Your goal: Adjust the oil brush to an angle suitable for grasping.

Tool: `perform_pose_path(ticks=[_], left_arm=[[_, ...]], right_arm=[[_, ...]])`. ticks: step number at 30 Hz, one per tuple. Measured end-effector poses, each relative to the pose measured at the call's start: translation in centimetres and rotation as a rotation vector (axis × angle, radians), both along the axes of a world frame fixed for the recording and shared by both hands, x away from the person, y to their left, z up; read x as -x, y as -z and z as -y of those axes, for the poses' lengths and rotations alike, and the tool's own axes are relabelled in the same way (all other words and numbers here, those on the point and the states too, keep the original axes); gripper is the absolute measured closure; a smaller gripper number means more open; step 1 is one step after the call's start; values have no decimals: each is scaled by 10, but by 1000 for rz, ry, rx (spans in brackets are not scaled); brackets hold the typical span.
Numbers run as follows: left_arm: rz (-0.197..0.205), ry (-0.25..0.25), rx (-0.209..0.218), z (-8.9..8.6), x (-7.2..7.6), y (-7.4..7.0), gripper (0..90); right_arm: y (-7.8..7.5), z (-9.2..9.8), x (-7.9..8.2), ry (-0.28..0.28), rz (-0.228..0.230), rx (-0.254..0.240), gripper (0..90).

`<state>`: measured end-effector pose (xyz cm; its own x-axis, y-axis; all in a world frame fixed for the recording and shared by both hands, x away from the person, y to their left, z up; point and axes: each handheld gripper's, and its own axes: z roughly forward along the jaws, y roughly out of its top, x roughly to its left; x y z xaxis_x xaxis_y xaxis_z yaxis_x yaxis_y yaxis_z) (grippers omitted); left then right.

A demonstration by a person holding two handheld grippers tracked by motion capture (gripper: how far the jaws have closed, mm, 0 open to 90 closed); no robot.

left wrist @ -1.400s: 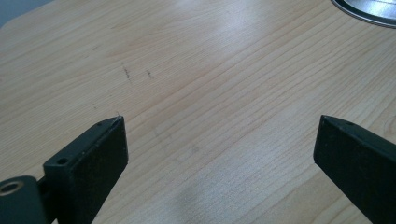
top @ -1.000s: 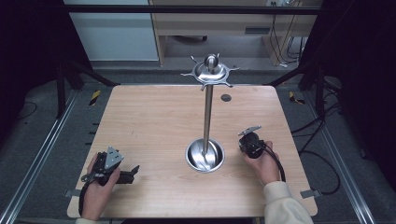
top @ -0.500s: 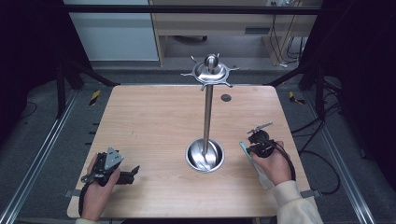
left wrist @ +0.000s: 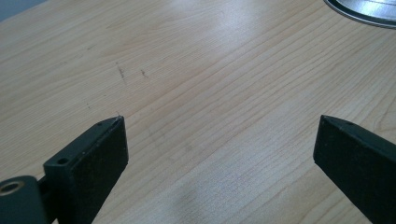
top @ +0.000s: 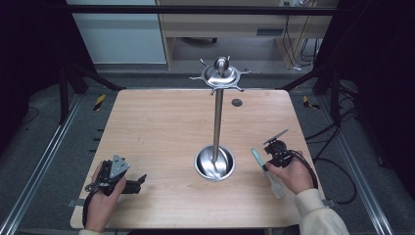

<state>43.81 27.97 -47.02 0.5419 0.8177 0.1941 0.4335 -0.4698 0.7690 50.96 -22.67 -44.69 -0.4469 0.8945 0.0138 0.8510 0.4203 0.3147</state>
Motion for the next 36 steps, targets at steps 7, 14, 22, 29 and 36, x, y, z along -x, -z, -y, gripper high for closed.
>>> perform_pose_path(ticks=[7, 14, 22, 29, 36], left_arm=[[-7, 5, -6, 0, 0, 0, 27], [-6, 5, -4, 0, 0, 0, 28], [-6, 7, -4, 1, 0, 0, 28], [-7, 9, -6, 1, 0, 1, 28], [-6, 9, -5, 1, 0, 1, 28]], right_arm=[[8, -2, -4, 1, -47, -3, 690], [14, -2, -7, 8, -79, 6, 709], [19, 1, -8, 18, -98, 3, 745], [20, -1, -9, 19, -109, 1, 774], [20, -2, -10, 33, -104, 8, 812]])
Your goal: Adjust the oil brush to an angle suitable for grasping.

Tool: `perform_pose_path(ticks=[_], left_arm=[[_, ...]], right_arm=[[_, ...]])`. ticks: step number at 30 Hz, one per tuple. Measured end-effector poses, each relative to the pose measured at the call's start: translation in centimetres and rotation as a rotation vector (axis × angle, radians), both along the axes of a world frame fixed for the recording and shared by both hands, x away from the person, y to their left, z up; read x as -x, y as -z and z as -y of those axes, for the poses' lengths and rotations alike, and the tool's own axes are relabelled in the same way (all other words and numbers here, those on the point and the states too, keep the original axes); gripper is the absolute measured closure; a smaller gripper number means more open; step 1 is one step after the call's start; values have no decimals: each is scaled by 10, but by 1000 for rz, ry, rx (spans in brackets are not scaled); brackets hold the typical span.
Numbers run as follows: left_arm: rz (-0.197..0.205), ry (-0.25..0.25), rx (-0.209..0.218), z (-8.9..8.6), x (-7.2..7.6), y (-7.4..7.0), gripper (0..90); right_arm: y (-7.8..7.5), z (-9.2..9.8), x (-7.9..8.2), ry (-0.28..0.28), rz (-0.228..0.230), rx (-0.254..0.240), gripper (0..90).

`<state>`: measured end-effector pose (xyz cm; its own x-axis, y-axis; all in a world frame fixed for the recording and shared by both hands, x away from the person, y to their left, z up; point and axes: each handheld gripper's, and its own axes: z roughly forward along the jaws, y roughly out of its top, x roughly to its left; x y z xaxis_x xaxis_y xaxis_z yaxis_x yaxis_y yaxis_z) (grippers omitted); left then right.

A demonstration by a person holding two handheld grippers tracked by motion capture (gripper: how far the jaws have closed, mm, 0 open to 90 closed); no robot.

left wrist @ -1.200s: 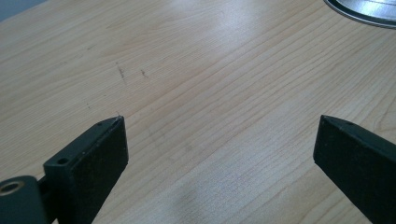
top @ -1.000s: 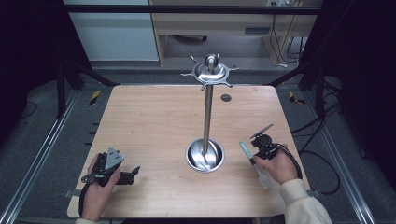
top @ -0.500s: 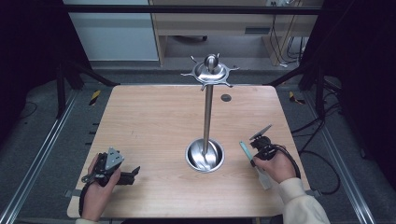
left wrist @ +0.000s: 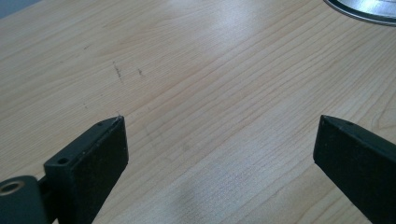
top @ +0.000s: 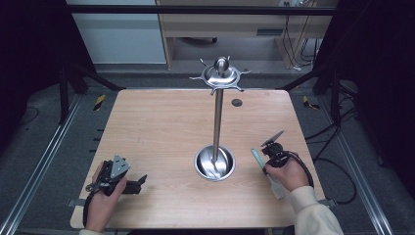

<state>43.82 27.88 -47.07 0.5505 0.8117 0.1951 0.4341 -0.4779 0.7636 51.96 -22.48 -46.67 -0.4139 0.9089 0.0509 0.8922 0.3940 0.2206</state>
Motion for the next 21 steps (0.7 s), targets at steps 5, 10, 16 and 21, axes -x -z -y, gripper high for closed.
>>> perform_pose_path(ticks=[5, 10, 16, 21], left_arm=[[0, 0, -1, 0, 0, 0, 28], [-1, -1, -2, 0, 0, 0, 28], [-2, 0, -1, 0, 0, 0, 28], [-3, 1, -4, 0, 0, 1, 28]], right_arm=[[-1, 2, 1, 24, -1, 7, 821], [-13, 9, 5, 29, 27, -23, 822], [-29, 16, 10, 21, 71, -62, 823], [-52, 23, 17, 19, 151, -112, 823]])
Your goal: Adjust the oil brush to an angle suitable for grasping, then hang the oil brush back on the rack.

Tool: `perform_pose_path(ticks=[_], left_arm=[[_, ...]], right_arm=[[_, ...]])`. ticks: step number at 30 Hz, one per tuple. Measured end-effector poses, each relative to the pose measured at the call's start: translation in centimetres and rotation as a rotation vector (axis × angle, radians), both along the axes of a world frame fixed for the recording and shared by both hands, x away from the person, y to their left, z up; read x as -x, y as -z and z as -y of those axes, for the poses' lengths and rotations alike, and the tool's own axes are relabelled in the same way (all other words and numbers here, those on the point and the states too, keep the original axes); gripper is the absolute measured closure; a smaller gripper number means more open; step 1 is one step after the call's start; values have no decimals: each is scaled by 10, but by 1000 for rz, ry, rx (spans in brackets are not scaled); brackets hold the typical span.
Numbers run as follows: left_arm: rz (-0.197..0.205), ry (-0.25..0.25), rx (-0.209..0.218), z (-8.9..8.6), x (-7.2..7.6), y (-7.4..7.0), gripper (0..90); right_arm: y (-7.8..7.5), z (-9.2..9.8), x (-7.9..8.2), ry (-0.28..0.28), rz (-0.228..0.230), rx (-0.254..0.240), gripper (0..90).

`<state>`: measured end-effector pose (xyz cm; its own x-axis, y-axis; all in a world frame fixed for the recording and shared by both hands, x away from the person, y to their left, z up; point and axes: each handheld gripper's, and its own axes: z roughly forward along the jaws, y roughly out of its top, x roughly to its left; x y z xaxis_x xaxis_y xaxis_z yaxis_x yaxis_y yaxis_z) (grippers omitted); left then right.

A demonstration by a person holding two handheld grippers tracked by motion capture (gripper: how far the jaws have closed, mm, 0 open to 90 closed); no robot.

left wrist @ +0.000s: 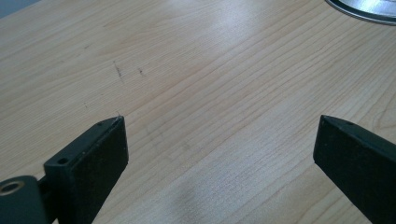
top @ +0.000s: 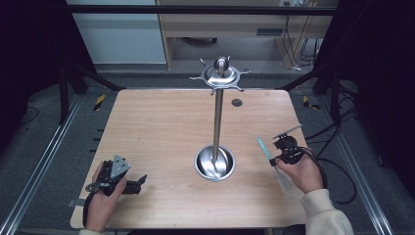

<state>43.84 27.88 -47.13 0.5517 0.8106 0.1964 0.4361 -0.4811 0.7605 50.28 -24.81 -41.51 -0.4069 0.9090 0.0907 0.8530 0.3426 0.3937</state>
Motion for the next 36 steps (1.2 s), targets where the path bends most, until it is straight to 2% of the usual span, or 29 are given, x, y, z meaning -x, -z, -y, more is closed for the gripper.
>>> perform_pose_path(ticks=[9, 10, 11, 13, 14, 15, 16, 18, 21, 25, 31, 33, 36], left_arm=[[1, -2, 1, 0, 0, 0, 28], [2, -2, 1, 0, 0, 0, 28], [2, -2, 2, 0, 0, 0, 28], [1, -3, 1, 0, 0, 0, 28], [0, -4, 4, -1, 0, 0, 28], [-1, -4, 0, -1, 0, 0, 28], [0, -6, 1, -1, 0, -1, 28], [-1, -5, -1, -1, 0, 0, 28], [0, -4, -1, 0, 0, 0, 28], [1, -6, 3, -1, 1, 0, 28], [0, -7, 3, -1, 0, 0, 28], [0, -7, 2, -1, 0, 0, 28], [1, -8, 3, -1, 1, 0, 28]], right_arm=[[-42, 10, 13, 0, 142, -91, 823], [-51, 11, 17, 1, 168, -112, 823], [-51, 11, 17, 1, 168, -112, 823], [-59, 12, 21, -8, 192, -126, 823], [-66, 13, 26, -18, 218, -133, 823], [-66, 13, 26, -18, 218, -133, 823], [-75, 13, 31, -20, 251, -149, 823], [-77, 13, 33, -20, 258, -153, 823], [-87, 14, 40, -35, 311, -176, 823], [-97, 13, 47, -48, 350, -192, 823], [-108, 14, 55, -56, 407, -234, 823], [-113, 15, 58, -65, 438, -259, 823], [-117, 15, 61, -68, 460, -265, 823]])
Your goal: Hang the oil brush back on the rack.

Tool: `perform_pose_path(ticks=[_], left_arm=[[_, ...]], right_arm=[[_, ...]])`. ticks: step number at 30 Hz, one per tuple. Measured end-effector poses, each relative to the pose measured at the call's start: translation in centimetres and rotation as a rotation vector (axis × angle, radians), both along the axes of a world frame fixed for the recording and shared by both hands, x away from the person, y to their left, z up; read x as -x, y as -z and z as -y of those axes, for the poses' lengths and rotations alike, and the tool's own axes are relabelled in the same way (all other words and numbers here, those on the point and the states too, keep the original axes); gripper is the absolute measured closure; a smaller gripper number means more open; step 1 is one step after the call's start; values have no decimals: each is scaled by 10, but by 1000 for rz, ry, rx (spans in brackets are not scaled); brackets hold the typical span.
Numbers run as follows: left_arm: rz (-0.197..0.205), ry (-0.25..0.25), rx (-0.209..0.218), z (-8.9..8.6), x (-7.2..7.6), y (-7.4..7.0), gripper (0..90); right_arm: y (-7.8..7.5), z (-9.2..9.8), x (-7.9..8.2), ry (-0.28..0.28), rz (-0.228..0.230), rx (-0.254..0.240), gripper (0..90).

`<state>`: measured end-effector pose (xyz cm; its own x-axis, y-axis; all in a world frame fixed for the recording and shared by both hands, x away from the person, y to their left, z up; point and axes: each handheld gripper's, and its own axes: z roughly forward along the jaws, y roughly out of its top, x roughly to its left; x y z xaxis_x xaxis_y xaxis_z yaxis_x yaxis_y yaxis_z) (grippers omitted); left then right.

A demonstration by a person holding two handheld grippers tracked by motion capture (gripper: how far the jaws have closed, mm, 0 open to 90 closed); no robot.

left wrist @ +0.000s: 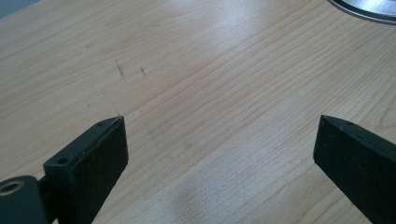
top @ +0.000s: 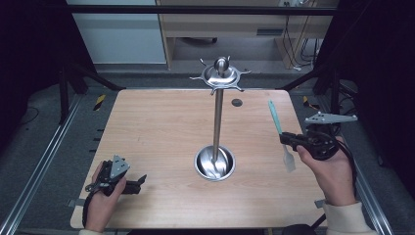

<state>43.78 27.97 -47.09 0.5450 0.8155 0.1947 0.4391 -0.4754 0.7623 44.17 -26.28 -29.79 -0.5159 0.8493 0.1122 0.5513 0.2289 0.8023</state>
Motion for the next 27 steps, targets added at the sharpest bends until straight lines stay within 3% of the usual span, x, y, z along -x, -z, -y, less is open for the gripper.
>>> perform_pose_path(ticks=[9, 21, 27], left_arm=[[0, 0, 0, 0, 0, 0, 28], [2, -1, -1, 0, 0, 0, 28], [1, 0, 0, 0, 0, 0, 27]], right_arm=[[-9, 0, 4, 2, 49, -26, 823], [-29, -7, 15, -17, 161, -65, 823], [-33, -9, 17, -17, 183, -70, 823]])
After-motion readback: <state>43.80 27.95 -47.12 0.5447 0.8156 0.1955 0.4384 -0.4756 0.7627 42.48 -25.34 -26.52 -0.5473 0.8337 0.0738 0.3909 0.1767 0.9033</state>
